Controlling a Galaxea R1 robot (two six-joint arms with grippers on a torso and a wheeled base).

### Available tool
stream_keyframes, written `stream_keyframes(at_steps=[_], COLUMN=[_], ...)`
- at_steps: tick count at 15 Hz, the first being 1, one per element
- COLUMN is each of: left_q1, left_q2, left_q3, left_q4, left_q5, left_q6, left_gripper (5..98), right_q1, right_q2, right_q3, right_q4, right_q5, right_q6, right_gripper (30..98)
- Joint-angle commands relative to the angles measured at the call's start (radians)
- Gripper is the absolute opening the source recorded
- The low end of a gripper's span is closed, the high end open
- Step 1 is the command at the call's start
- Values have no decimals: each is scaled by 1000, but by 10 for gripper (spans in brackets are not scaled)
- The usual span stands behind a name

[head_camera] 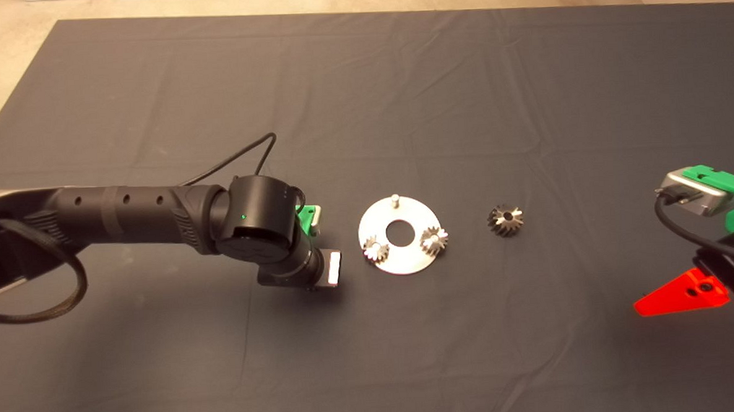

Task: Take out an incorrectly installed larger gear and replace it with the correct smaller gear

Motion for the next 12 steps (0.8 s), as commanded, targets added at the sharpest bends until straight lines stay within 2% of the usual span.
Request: stream_keyframes(at_steps=[1, 3, 5, 8, 10, 12], left_q1=[-10, -16, -55, -134, -164, -190], left_q2=[-1, 4, 14, 40, 71, 113], left_q3=[15, 19, 22, 16, 12, -40], left_q4=[13, 11, 8, -2, -6, -29], left_q5=[133, 133, 133, 133, 133, 133], left_q6=[10, 10, 10, 10, 10, 10], left_gripper=[366, 360, 352, 346, 346, 346], right_q1=[22, 22, 22, 22, 22, 22], right_q2=[-3, -3, -5, -6, -6, -6], right_q3=[4, 4, 4, 4, 4, 4], right_q4=[34, 36, 36, 36, 36, 37], right_q5=[5, 8, 8, 8, 8, 8], right_q6=[5, 5, 5, 5, 5, 4], right_gripper=[977, 977, 977, 977, 977, 977])
